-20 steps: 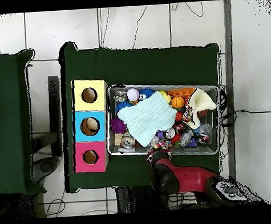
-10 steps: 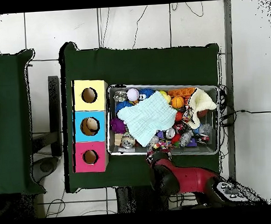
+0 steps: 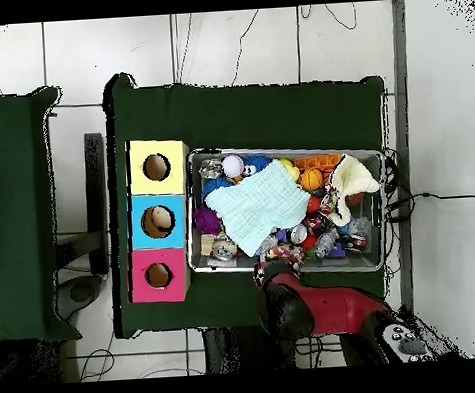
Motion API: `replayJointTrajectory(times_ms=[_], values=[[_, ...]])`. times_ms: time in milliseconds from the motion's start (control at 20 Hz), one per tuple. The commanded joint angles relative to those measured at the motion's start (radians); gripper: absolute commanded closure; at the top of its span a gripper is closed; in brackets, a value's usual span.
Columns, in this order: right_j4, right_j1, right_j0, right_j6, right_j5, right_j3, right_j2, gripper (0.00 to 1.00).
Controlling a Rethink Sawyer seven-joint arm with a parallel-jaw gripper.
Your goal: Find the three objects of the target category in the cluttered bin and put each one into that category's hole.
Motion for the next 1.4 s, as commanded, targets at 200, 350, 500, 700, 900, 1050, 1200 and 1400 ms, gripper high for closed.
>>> replayJointTrajectory(times_ms=[200, 350, 500, 700, 900, 1050, 1200, 1400], values=[[0.106, -0.194, 0.038, 0.105, 0.204, -0.037, 0.155, 1.00], [0.122, -0.217, 0.049, 0.103, 0.235, -0.043, 0.155, 1.00], [0.146, -0.253, 0.063, 0.095, 0.288, -0.041, 0.152, 1.00], [0.177, -0.304, 0.091, 0.091, 0.349, -0.033, 0.131, 1.00], [0.211, -0.355, 0.123, 0.088, 0.421, -0.039, 0.113, 1.00], [0.221, -0.385, 0.149, 0.099, 0.444, -0.023, 0.090, 1.00], [0.234, -0.421, 0.182, 0.120, 0.472, -0.007, 0.064, 1.00], [0.256, -0.460, 0.241, 0.164, 0.502, 0.011, 0.029, 1.00]])
